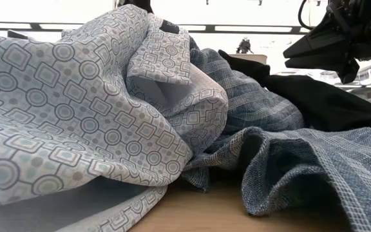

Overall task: Sort clothes
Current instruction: Put the white sock into the laundry bin, then put the middle left white boxers into the laundry bin

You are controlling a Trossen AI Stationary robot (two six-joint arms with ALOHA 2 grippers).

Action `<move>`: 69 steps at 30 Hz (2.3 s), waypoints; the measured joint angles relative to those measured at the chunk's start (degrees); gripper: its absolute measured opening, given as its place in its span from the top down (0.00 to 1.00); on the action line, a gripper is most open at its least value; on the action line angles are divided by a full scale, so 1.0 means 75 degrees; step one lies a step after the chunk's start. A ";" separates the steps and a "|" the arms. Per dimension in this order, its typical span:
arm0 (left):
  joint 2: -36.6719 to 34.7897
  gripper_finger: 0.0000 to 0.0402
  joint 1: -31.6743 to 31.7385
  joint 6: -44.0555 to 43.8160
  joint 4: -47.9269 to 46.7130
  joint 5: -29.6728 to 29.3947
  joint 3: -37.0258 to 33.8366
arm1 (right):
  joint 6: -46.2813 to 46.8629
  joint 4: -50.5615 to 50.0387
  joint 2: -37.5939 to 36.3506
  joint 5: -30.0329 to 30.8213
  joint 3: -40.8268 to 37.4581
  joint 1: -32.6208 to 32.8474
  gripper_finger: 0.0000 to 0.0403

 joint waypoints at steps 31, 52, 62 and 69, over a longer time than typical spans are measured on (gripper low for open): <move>-0.0802 0.66 -0.4019 -0.5728 -0.4957 0.0227 -0.0355 | 0.0004 0.0006 0.0000 -0.0128 0.0000 0.0000 0.72; -0.0825 0.66 -0.7217 -1.0484 -0.3955 0.1192 -0.3368 | 0.0003 0.0061 -0.0003 -0.0131 0.0003 -0.0003 0.72; -0.0828 0.66 -0.7257 -1.0579 -0.2691 0.1718 -0.4270 | 0.0079 0.0082 -0.0003 -0.0131 0.0003 -0.0003 0.72; -0.0825 0.66 -0.7257 -1.0608 -0.2093 0.2000 -0.4856 | 0.0073 0.0143 -0.0003 -0.0131 0.0003 -0.0002 0.72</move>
